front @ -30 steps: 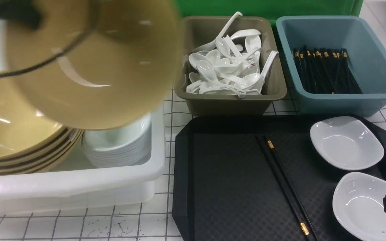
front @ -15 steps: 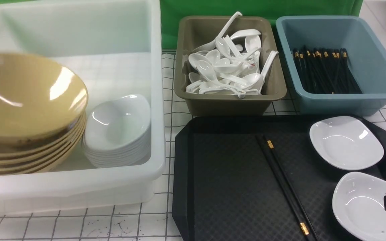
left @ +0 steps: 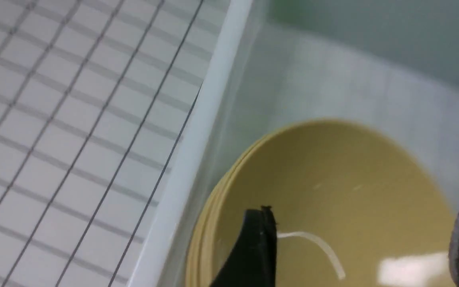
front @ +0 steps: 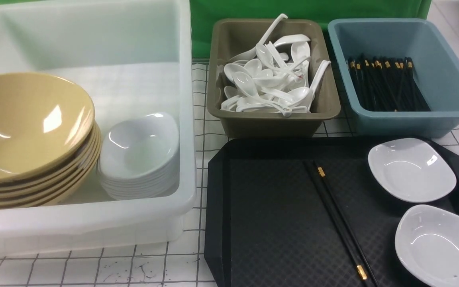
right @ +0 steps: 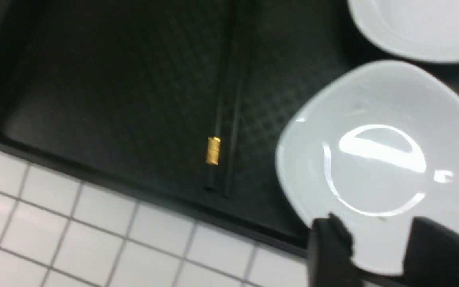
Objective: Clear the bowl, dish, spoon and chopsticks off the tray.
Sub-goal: Use the right arm to grab the plate
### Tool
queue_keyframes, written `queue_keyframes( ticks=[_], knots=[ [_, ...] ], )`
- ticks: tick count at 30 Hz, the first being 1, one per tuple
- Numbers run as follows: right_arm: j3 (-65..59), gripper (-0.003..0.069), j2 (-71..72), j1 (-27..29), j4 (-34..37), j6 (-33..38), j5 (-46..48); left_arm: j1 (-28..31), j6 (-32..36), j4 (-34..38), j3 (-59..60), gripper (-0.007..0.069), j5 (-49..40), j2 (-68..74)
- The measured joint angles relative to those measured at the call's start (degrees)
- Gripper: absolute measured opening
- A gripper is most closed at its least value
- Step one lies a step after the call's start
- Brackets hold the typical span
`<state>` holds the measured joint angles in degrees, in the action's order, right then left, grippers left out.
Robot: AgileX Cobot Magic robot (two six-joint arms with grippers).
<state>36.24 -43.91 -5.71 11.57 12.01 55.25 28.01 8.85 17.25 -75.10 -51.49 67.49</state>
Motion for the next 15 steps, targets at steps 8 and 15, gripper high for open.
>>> queue_keyframes(
  ticks=[8,15],
  knots=[
    [7.2,0.0494,-14.8,0.0,-11.6,-2.6,-4.9,-20.3,15.4,9.6,4.5,0.0071,1.4,-12.8],
    [12.2,0.0501,-33.1,0.0,-17.7,-2.7,-8.2,-35.0,21.1,7.0,19.9,-0.0007,7.4,-20.3]
  ],
)
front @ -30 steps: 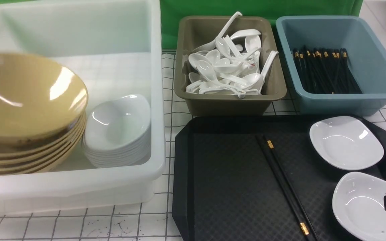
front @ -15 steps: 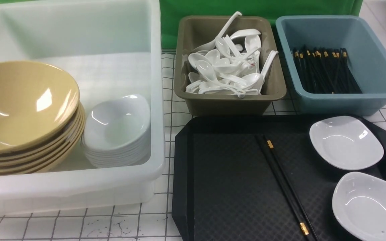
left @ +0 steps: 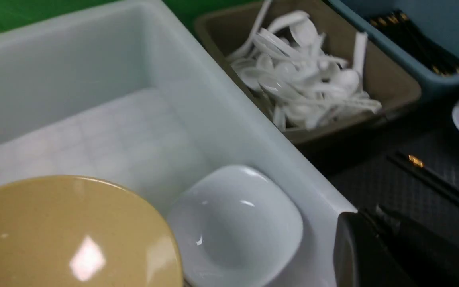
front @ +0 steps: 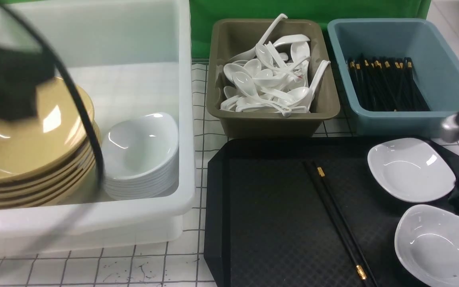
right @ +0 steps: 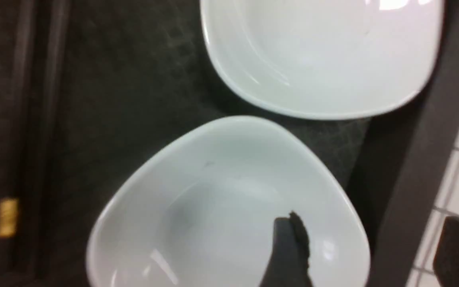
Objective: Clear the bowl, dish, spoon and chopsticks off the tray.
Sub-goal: Use the right arm to grab the plate, then use the right arm to put the plate into the large storage box on the left
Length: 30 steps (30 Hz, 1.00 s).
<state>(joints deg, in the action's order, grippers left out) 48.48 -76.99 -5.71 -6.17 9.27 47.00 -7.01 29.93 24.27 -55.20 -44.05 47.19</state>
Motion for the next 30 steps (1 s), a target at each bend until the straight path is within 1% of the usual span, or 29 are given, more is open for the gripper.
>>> queue_keyframes(
  ticks=[4,5,7,9,12,14,16,17,18,19,22,23,24,26,27,28,30],
  knots=[
    [2.3,0.0501,-9.8,0.0,-0.3,2.3,-0.2,-3.7,1.4,-7.7,7.1,-0.0008,1.1,-8.9],
    [2.3,0.0501,-10.4,0.0,-0.3,2.4,-0.2,-3.7,1.4,-8.1,7.5,-0.0008,1.2,-9.3],
    [2.4,0.0501,-13.0,0.0,-0.5,3.3,-0.5,-4.1,1.3,-11.4,9.4,-0.0008,2.2,-13.4],
    [2.5,0.0498,-15.7,0.0,-0.7,4.2,-0.7,-4.2,-0.1,-15.6,11.6,-0.0008,3.8,-18.9],
    [2.8,0.0482,-17.4,0.0,-0.5,4.5,-0.8,-4.2,-2.0,-20.1,13.0,-0.0008,4.8,-22.4],
    [2.8,0.0410,-18.0,0.0,1.9,5.3,0.4,-4.2,-7.4,-27.5,15.6,-0.0008,6.4,-26.1],
    [3.4,0.0311,-18.0,0.0,5.7,7.8,2.8,-4.2,-15.1,-35.5,18.2,-0.0008,8.5,-28.2],
    [3.4,0.0311,-18.0,0.0,6.2,8.1,3.1,-4.2,-15.9,-36.1,18.5,-0.0008,8.7,-28.3],
    [4.0,0.0230,-17.7,0.0,8.1,9.9,5.0,-4.2,-19.8,-40.2,19.7,-0.0008,9.7,-28.9],
    [4.9,0.0176,-17.2,0.0,10.2,10.7,6.3,-4.2,-23.0,-42.9,20.6,-0.0008,10.5,-29.0],
    [7.1,0.0126,-14.9,0.0,13.8,12.2,9.3,-4.3,-34.5,-52.5,23.9,-0.0008,13.4,-29.2],
    [8.0,0.0107,-14.0,0.0,15.0,12.8,10.0,-4.3,-40.0,-56.7,25.5,-0.0008,14.3,-29.2],
    [8.9,0.0096,-13.2,0.0,16.1,13.4,10.4,-4.3,-42.3,-59.6,26.1,-0.0008,14.6,-29.2],
    [11.7,0.0078,-11.0,0.0,19.6,15.3,12.3,-4.3,-49.5,-66.4,28.0,-0.0008,15.3,-29.2],
    [13.1,0.0078,-10.1,0.0,21.8,16.5,13.0,-4.3,-53.0,-69.5,28.8,-0.0008,15.6,-29.2],
    [16.2,0.0078,-8.3,-0.1,27.7,18.7,14.7,-4.3,-57.8,-72.9,29.9,-0.0008,15.9,-29.2],
    [19.6,0.0078,-6.7,-1.1,33.5,20.5,14.9,-4.3,-63.7,-77.5,30.9,-0.0008,16.4,-29.2]
  ],
)
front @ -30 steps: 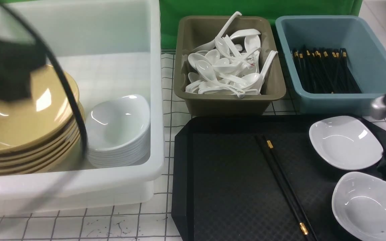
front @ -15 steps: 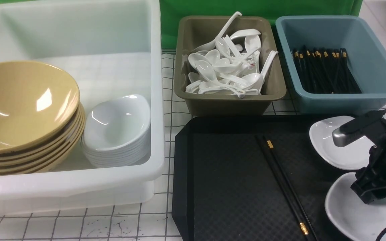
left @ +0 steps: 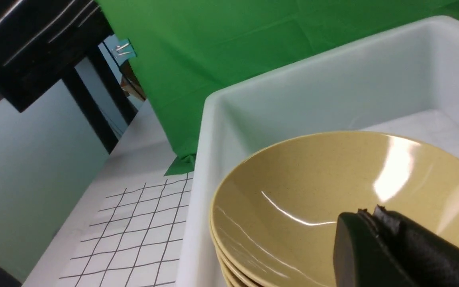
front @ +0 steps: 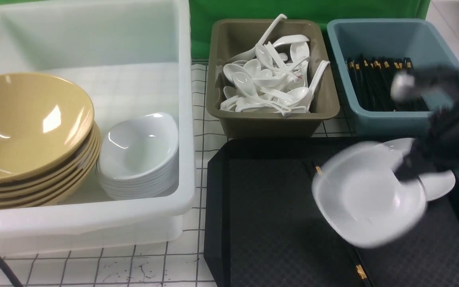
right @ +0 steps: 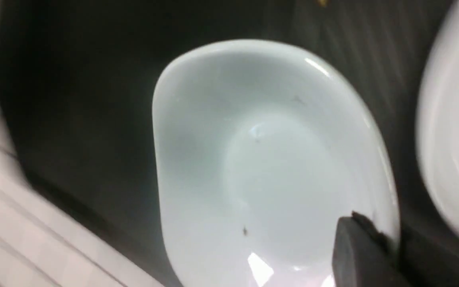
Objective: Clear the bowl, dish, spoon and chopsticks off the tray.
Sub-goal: Use the right arm to put the plate into the large storage box on the left
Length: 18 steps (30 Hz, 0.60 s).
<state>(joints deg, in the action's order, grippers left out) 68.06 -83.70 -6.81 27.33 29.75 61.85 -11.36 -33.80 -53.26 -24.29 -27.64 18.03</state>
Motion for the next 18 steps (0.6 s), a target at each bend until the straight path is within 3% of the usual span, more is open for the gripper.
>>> queue_keyframes(
  ticks=[2,4,5,10,14,18],
  knots=[
    [4.5,0.0078,1.0,-3.6,4.6,0.5,-2.9,0.0,-6.7,-3.8,0.7,-0.0008,0.7,0.0],
    [7.2,0.0078,0.9,-7.1,6.1,0.5,-5.9,0.0,-8.7,-5.3,1.0,-0.0008,1.0,0.0],
    [10.8,0.0078,-0.4,-13.4,7.3,0.4,-10.8,0.0,-13.0,-7.7,1.3,-0.0008,2.2,0.0],
    [20.5,0.0078,-9.5,-26.5,8.3,-0.4,-19.4,0.0,-16.6,-9.2,1.3,-0.0008,3.5,0.0],
    [31.6,0.0078,-20.5,-30.5,1.6,-10.0,-18.3,0.0,-17.1,-9.4,1.4,-0.0008,3.5,-1.0],
    [41.9,0.0089,-30.4,-30.9,-6.8,-18.6,-11.7,0.0,-17.1,-9.0,1.5,-0.0006,3.6,-2.8]
  ],
)
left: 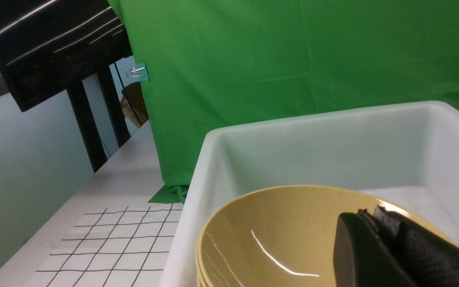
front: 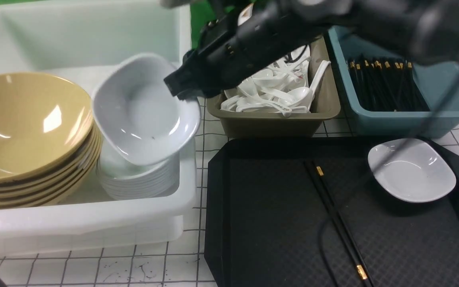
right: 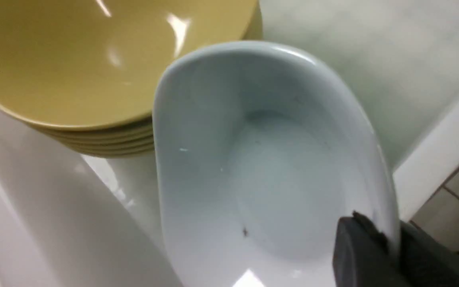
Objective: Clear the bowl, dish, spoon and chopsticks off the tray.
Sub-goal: Use the right arm to put the plate into the large storage box on the left, then use the right arm to grab the plate
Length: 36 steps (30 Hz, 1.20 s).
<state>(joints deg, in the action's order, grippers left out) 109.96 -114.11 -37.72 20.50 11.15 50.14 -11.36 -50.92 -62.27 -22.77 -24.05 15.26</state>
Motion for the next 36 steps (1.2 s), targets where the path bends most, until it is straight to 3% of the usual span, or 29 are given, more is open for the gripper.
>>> queue_keyframes(
  ticks=[4,7,9,12,15,18,24,29,32,36],
  knots=[
    [6.3,0.0134,-4.6,-0.2,-0.8,-4.1,3.0,0.0,0.0,0.1,1.1,-0.0006,0.0,-1.5],
    [8.3,0.0229,-5.7,-0.4,-1.1,-5.1,4.0,0.0,0.0,-0.6,2.5,-0.0006,0.8,-3.1],
    [8.8,0.0295,-5.5,-0.4,-1.7,-3.6,4.5,0.0,0.0,-1.1,3.1,-0.0006,1.6,-4.3],
    [8.9,0.0340,-4.0,0.0,-3.3,-0.4,7.0,0.0,-0.1,-1.2,3.7,-0.0006,2.0,-5.6],
    [9.0,0.0360,-0.3,2.0,-9.0,1.1,15.3,0.0,-1.7,-0.2,3.8,-0.0006,2.0,-6.0],
    [7.1,0.0363,5.0,6.6,-15.1,0.8,20.0,0.0,-3.1,1.8,3.9,-0.0006,2.7,-6.0],
    [-12.1,0.0308,13.8,20.9,-16.0,1.8,20.0,0.0,-3.5,3.1,3.9,-0.0006,5.0,-6.0],
    [-33.4,0.0210,14.2,30.8,-16.0,1.4,11.0,0.0,-3.5,3.2,4.5,-0.0006,5.2,-6.0],
    [-41.5,0.0178,13.3,32.9,-14.0,1.7,2.5,0.0,-3.5,3.1,5.3,-0.0006,6.1,-6.0],
    [-44.0,0.0168,11.0,31.9,-7.7,5.8,-2.4,0.0,-3.5,1.3,6.1,-0.0006,8.9,-6.0]
  ],
)
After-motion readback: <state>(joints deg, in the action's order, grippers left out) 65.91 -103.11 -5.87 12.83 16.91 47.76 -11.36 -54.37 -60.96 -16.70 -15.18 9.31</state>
